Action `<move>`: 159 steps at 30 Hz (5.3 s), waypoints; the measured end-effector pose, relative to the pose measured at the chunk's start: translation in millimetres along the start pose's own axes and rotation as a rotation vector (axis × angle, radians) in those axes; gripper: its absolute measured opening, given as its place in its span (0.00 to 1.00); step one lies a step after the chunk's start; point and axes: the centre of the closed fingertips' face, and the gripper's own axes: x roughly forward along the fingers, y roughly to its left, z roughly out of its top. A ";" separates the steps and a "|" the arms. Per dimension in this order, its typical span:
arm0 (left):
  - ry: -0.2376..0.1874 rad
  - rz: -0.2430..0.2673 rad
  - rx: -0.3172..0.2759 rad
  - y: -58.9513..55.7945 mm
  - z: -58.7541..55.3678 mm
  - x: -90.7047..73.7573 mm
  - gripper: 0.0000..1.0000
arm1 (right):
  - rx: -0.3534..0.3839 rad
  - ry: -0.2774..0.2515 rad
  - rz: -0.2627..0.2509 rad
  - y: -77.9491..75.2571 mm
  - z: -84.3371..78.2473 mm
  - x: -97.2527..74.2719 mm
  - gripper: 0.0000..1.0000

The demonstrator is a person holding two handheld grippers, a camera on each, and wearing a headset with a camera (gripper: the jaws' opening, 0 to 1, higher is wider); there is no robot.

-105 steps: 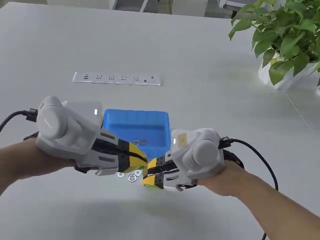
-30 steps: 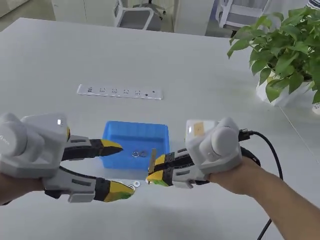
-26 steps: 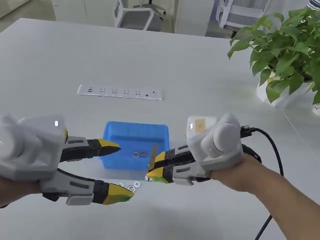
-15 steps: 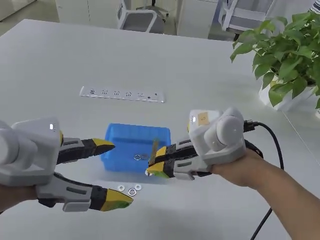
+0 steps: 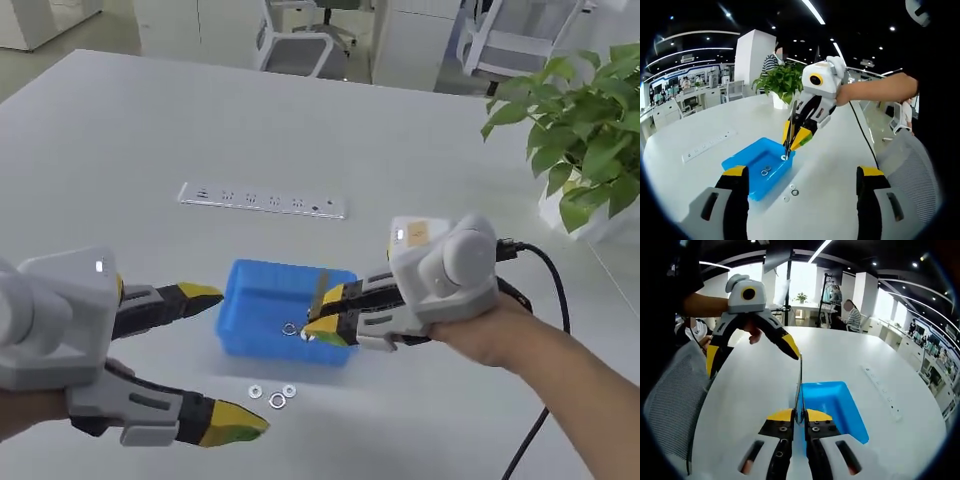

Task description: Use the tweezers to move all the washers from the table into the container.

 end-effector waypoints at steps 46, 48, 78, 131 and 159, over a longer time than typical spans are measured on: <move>0.003 0.039 -0.031 22.1 -4.1 1.0 0.99 | 0.004 0.029 -0.015 -60.0 -49.8 60.0 0.09; 0.004 0.040 -0.031 23.2 -4.3 1.3 0.99 | 0.003 0.035 -0.014 -60.5 -52.5 62.0 0.09; 0.084 0.039 0.044 55.1 2.6 34.9 0.66 | 0.007 0.027 -0.002 -60.4 -53.5 63.0 0.09; 0.178 -0.106 0.269 87.2 17.8 102.2 0.05 | -0.109 0.083 0.036 -58.8 -56.6 61.4 0.11; 0.149 -0.070 0.273 79.8 43.1 83.7 0.05 | -0.097 0.090 -0.031 -55.7 -41.4 33.3 0.16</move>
